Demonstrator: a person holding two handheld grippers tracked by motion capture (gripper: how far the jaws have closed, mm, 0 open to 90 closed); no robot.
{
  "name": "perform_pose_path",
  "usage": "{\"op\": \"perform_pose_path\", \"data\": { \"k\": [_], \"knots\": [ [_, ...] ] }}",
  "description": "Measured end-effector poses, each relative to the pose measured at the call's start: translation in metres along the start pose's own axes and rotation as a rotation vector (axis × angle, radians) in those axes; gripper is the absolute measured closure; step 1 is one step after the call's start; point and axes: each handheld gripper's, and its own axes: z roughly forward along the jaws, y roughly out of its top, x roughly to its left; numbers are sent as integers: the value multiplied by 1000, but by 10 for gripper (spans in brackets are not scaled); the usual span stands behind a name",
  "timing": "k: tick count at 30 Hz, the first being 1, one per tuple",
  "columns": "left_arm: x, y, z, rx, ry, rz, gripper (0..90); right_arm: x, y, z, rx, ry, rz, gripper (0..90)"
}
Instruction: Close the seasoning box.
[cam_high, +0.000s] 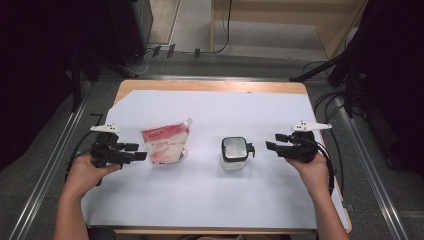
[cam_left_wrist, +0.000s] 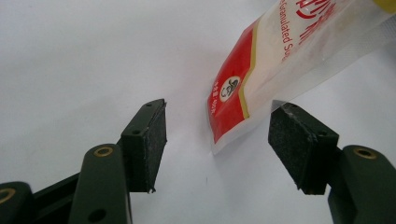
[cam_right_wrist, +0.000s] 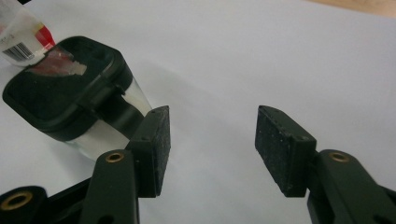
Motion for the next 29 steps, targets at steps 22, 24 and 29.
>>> {"op": "perform_pose_path", "data": {
  "k": [22, 24, 29],
  "knots": [
    [3, 0, 5, 3, -10, -5, 358, -10, -19, 18, 67, 3, 27, 443],
    [3, 0, 4, 12, -8, -5, 353, -10, -19, 17, 65, 1, 25, 438],
    [4, -1, 6, 21, -4, -2, 347, -11, -19, 17, 61, -1, 24, 426]
  ]
}}
